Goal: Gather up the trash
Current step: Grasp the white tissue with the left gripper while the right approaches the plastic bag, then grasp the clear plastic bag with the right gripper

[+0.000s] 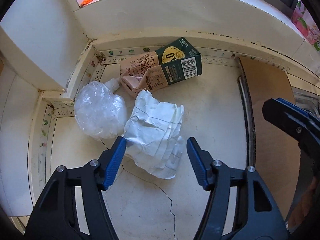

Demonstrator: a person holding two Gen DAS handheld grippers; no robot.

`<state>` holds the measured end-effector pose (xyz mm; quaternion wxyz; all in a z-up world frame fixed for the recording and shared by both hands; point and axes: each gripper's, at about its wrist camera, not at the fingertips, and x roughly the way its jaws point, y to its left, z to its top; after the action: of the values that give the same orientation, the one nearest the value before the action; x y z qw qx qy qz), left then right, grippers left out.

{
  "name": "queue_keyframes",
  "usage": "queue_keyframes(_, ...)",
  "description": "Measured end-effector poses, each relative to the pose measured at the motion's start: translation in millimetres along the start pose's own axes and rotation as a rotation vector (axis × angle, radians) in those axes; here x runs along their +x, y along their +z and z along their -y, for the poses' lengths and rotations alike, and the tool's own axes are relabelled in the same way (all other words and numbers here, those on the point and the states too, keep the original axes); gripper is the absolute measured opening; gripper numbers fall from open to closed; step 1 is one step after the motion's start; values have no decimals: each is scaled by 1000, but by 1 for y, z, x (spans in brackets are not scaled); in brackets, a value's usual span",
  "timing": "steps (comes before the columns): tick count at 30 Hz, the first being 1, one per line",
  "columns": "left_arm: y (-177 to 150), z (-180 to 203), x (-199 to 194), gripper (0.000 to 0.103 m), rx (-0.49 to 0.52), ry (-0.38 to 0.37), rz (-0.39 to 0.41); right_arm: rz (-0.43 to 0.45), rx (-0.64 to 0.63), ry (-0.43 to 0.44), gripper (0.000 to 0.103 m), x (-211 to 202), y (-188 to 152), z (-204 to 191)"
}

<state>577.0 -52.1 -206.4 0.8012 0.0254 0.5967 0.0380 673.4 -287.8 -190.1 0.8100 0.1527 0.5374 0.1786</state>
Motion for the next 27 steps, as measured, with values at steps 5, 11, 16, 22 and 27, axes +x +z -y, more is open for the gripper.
queue_keyframes(5,-3,-9,-8,28,-23,-15,29,-12,2,24,56,13,-4,-5)
queue_keyframes(11,-23,-23,-29,26,-77,-34,67,-23,5,63,56,26,-7,-18)
queue_keyframes(16,-50,-39,-58,26,-142,-47,93,-41,-20,112,56,40,-10,-41)
queue_keyframes(22,-79,-71,-82,26,-232,32,144,-57,-65,170,56,56,-16,-76)
queue_keyframes(27,-92,-90,-92,26,-265,164,188,-77,-104,188,56,77,-21,-105)
